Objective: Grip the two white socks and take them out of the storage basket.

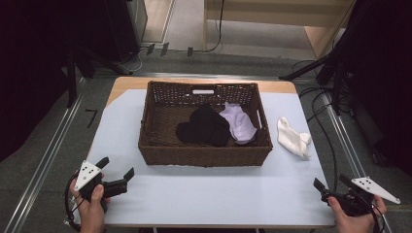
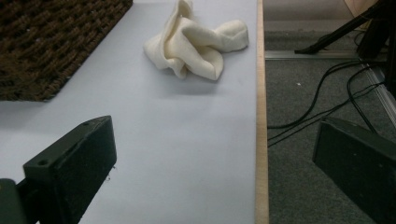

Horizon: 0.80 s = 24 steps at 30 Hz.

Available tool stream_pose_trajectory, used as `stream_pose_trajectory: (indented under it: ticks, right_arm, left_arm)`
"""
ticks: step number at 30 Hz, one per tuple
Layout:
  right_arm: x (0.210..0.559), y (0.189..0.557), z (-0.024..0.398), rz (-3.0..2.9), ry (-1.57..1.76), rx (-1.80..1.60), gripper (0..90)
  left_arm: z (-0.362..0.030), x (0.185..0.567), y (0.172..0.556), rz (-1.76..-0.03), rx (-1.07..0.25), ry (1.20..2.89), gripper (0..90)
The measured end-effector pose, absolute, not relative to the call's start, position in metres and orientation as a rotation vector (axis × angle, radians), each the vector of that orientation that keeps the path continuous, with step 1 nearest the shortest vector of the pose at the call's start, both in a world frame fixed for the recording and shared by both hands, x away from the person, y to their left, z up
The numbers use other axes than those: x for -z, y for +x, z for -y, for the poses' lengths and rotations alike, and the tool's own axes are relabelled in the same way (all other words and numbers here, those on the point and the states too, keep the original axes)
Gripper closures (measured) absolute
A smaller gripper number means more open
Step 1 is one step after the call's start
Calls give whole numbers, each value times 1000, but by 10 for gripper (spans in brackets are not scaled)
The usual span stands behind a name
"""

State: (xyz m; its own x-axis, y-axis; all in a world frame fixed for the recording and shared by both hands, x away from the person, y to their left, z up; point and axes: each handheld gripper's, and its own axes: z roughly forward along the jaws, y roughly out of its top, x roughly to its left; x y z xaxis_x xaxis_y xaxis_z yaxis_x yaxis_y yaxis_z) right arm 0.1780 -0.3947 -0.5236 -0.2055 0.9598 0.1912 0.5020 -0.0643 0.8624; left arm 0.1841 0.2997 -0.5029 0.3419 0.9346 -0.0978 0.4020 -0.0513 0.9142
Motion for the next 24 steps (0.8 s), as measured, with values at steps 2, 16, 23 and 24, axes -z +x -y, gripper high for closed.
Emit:
stream_pose_trajectory:
  ticks: [2,16,23,24]
  right_arm:
    - [523,177,393,-1713,1559,-1229,0]
    - [530,179,379,-1733,1536,-1162,52]
    - [530,181,376,-1742,1537,-1125,67]
    - [530,181,376,-1744,1537,-1125,69]
  left_arm:
    - [-300,503,184,-1224,-685,1637,0]
    - [-299,503,185,-1233,-683,1640,0]
    - [-300,503,186,-1234,-677,1642,0]
    - [-300,503,186,-1236,-677,1641,0]
